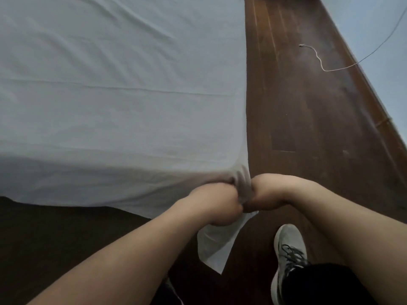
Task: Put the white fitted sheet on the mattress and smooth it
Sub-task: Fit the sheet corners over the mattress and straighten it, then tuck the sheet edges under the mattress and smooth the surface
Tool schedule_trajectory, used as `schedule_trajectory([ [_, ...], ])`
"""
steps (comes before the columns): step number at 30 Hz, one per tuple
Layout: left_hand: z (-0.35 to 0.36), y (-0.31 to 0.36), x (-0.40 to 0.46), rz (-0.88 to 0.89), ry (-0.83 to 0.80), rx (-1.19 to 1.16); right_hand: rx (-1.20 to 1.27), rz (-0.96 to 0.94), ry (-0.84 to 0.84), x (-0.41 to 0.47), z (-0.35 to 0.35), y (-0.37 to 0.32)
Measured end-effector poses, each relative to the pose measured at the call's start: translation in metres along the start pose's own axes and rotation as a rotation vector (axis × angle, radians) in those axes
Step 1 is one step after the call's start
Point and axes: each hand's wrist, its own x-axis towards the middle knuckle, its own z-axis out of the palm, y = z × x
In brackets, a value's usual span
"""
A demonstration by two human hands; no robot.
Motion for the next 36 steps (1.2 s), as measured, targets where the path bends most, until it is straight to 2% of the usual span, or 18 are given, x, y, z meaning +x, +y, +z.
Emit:
schedule_trajectory([
  [6, 0.006, 0.001, 0.003, -0.139, 0.004, 0.047, -0.022, 0.093, 0.013, -0.017, 0.022, 0.019],
  [9, 0.01, 0.004, -0.002, -0.118, 0.055, -0.059, 0.168, 0.043, 0.06, -0.025, 0.031, 0.015],
  [13, 0.012, 0.012, -0.007, -0.119, 0.124, -0.318, 0.442, -0.054, 0.204, -0.032, 0.044, -0.009],
  [17, 0.018, 0.023, -0.011, -0.119, 0.141, -0.426, 0.341, -0.026, 0.353, -0.022, 0.06, -0.009],
  [24, 0.042, 0.034, -0.018, -0.169, 0.154, -0.595, 0.222, 0.0, 0.394, -0.037, 0.066, 0.014],
  [29, 0.038, 0.046, -0.014, -0.239, -0.029, -0.876, 0.235, -0.042, 0.483, -0.053, 0.065, 0.015],
  [32, 0.033, 0.045, -0.007, -0.262, -0.053, -1.005, 0.354, -0.084, 0.437, -0.054, 0.074, 0.015],
  [34, 0.03, 0.045, -0.001, -0.307, -0.009, -1.0, 0.475, -0.1, 0.339, -0.053, 0.083, 0.015],
  [36, 0.027, 0.048, 0.005, -0.349, 0.069, -0.937, 0.491, -0.07, 0.225, -0.049, 0.09, 0.017],
])
